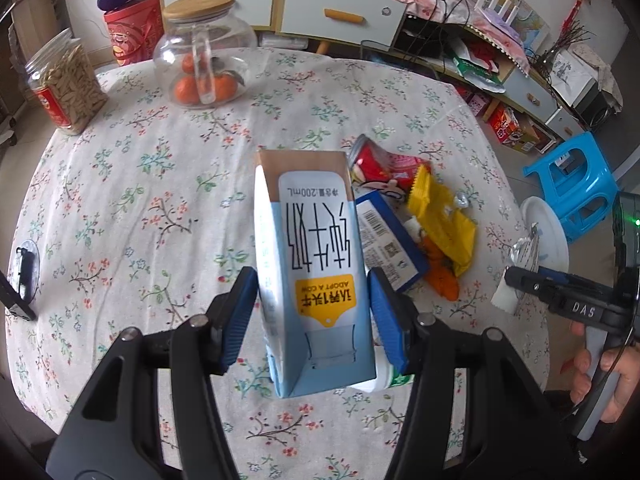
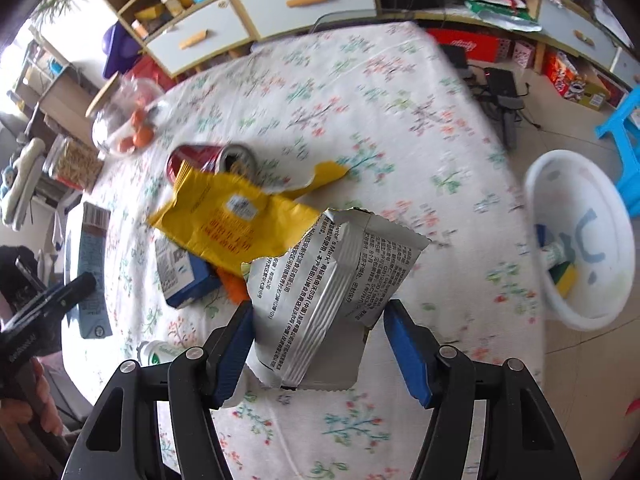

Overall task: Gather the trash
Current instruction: 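Carry the snack packet to the bin and release it with the right gripper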

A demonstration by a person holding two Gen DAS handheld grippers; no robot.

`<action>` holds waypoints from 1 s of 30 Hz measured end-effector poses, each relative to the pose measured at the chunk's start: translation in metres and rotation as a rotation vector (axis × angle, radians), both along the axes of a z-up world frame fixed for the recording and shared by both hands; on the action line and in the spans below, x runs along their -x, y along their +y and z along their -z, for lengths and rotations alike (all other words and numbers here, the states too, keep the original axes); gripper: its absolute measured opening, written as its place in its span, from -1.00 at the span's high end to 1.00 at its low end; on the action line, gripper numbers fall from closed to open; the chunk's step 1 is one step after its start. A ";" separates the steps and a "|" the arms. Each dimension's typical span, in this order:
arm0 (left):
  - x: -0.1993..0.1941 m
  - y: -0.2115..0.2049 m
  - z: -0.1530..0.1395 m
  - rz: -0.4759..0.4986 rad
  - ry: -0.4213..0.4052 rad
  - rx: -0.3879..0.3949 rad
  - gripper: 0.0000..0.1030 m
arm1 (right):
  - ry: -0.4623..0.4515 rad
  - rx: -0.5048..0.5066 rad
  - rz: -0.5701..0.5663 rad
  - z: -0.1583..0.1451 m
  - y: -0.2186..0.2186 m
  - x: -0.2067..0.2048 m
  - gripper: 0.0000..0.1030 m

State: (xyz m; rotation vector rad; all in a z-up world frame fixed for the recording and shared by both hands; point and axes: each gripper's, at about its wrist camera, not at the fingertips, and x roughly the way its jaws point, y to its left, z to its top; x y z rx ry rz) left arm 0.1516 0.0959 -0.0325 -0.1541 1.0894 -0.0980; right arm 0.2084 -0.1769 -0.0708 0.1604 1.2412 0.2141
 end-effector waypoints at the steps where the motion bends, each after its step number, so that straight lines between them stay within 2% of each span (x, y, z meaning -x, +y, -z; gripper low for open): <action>1: 0.000 -0.004 -0.001 0.007 -0.002 0.003 -0.13 | -0.004 -0.003 0.013 -0.002 -0.006 -0.001 -0.30; 14: -0.014 -0.071 -0.007 0.108 -0.026 0.047 -0.13 | -0.019 -0.012 0.209 -0.016 -0.110 -0.014 -0.30; 22: -0.027 -0.122 -0.003 0.184 -0.024 0.071 -0.13 | -0.032 0.002 0.351 -0.015 -0.177 -0.021 -0.31; 30: -0.044 -0.167 0.001 0.233 -0.011 0.098 -0.13 | -0.038 0.028 0.440 -0.007 -0.223 -0.024 -0.35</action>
